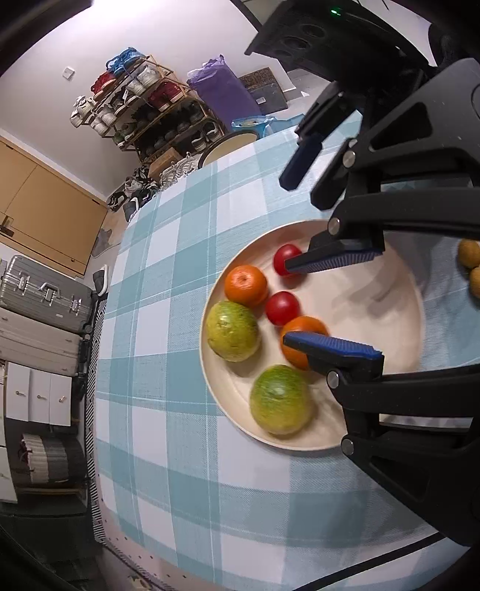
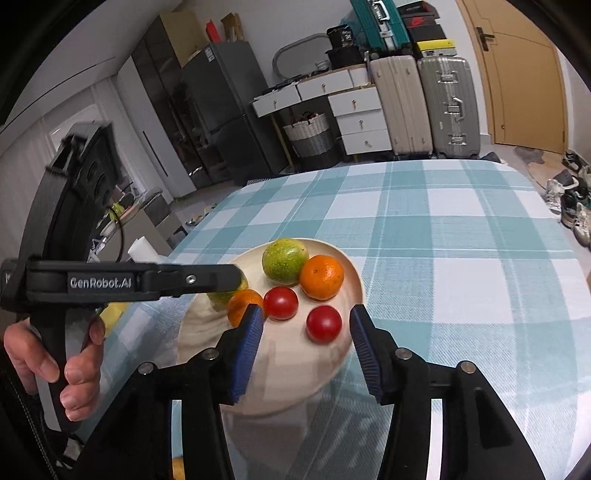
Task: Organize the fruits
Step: 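Carry both tomatoes onto the cream plate and open both grippers, then withdraw both grippers back toward the plums and kiwis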
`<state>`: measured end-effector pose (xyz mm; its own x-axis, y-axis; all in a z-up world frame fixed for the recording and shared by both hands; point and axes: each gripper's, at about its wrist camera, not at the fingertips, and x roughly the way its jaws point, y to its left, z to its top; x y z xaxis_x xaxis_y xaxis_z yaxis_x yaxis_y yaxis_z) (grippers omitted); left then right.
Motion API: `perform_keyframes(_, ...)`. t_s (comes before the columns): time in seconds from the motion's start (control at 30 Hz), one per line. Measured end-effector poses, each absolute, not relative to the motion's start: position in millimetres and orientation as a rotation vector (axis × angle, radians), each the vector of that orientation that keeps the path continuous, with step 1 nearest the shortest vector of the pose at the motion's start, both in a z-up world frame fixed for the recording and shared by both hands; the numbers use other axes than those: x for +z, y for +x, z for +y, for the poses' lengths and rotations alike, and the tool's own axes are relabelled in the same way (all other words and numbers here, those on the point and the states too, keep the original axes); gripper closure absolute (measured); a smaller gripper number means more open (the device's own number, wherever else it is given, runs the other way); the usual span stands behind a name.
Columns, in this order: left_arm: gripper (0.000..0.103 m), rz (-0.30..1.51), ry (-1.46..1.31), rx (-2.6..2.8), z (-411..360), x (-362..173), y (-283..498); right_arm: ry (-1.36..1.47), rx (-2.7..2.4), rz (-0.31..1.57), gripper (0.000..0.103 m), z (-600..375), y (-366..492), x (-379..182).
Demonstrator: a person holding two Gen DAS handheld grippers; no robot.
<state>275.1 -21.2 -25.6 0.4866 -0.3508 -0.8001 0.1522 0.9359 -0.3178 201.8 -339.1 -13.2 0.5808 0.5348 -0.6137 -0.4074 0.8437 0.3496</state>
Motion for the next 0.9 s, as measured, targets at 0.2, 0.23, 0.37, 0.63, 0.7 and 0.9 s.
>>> perform_keyframes(0.2,0.067,0.989,-0.149,-0.269,-21.4,-14.6,236.4,0.186,0.522,0.728,0.02,-346.1,176.9,0.6)
perform_keyframes(0.23,0.066,0.984,-0.148,-0.264,-21.0,-13.5,229.3,0.187,0.52,0.718,0.018,-346.4,172.8,3.0)
perform_keyframes(0.37,0.057,0.955,-0.122,-0.245,-19.6,-7.9,204.9,0.183,0.514,0.698,0.017,-346.0,158.0,9.7)
perform_keyframes(0.63,0.023,0.823,-0.122,-0.18,1.4,19.6,165.8,0.153,0.513,0.665,0.014,-340.9,129.5,20.0)
perform_keyframes(0.7,0.021,0.805,-0.118,-0.171,5.5,24.9,158.6,0.149,0.514,0.66,0.013,-340.3,122.8,22.7)
perform_keyframes(0.9,0.001,0.762,-0.112,-0.137,13.7,34.1,134.4,0.131,0.516,0.621,0.009,-337.9,102.2,34.3)
